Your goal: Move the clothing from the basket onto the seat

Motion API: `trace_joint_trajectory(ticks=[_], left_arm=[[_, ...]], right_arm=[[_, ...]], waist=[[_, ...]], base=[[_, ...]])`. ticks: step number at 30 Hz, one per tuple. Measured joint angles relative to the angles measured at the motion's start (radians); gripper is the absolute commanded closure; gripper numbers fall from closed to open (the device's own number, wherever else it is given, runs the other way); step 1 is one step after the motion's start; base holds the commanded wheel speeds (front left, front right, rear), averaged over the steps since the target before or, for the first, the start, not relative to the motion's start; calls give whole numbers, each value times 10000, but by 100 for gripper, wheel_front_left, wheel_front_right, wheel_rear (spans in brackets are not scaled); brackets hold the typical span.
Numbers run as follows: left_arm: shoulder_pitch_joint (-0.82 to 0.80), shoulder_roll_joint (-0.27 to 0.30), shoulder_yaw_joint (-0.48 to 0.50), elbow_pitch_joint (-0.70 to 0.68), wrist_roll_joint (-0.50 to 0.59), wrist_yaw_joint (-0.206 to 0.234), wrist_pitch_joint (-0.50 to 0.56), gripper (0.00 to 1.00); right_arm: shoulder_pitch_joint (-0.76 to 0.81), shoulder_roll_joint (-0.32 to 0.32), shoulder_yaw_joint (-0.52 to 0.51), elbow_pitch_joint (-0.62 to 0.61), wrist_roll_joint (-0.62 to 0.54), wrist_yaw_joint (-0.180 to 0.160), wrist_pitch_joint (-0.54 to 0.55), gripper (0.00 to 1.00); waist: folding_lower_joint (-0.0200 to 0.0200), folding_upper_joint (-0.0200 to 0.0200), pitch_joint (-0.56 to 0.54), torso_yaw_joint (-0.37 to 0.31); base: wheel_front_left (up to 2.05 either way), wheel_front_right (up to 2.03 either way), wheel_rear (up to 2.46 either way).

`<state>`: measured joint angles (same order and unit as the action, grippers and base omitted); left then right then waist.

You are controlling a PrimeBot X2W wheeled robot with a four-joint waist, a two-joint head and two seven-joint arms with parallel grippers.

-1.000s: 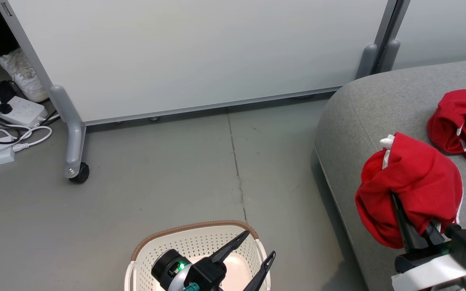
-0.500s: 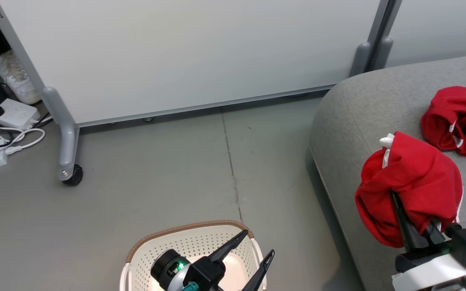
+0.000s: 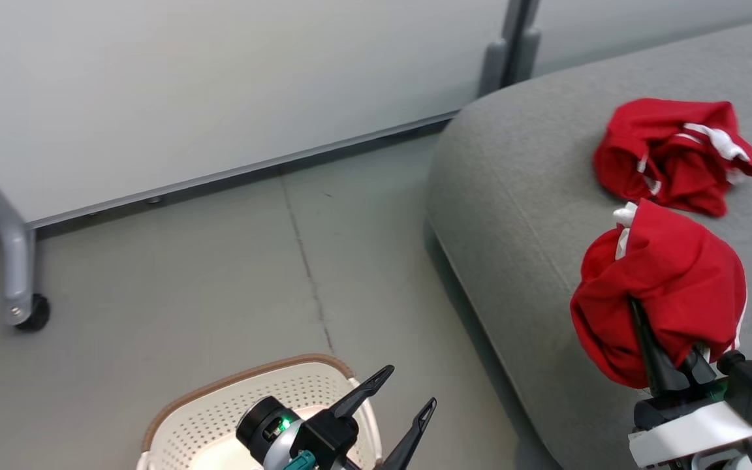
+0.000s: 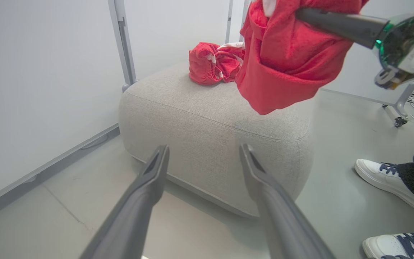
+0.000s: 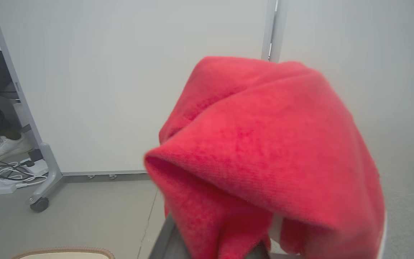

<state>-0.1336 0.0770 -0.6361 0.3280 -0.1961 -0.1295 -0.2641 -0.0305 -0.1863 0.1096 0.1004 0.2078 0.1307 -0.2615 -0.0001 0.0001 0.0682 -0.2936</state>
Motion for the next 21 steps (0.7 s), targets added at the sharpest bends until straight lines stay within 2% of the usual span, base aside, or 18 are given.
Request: trace_joint_trajectory(ticks=[14, 21], left_arm=[[-548, 280, -337, 15, 23, -2, 0, 0], [-846, 311, -732, 40, -119, 0, 0, 0]], right_arm=[[-51, 382, -280, -67, -50, 2, 2, 100], [58, 554, -677, -217, -140, 0, 0, 100]], waist=[[0, 0, 749, -2139], [0, 0, 1048, -2398]], base=[[0, 0, 0], [0, 0, 0]])
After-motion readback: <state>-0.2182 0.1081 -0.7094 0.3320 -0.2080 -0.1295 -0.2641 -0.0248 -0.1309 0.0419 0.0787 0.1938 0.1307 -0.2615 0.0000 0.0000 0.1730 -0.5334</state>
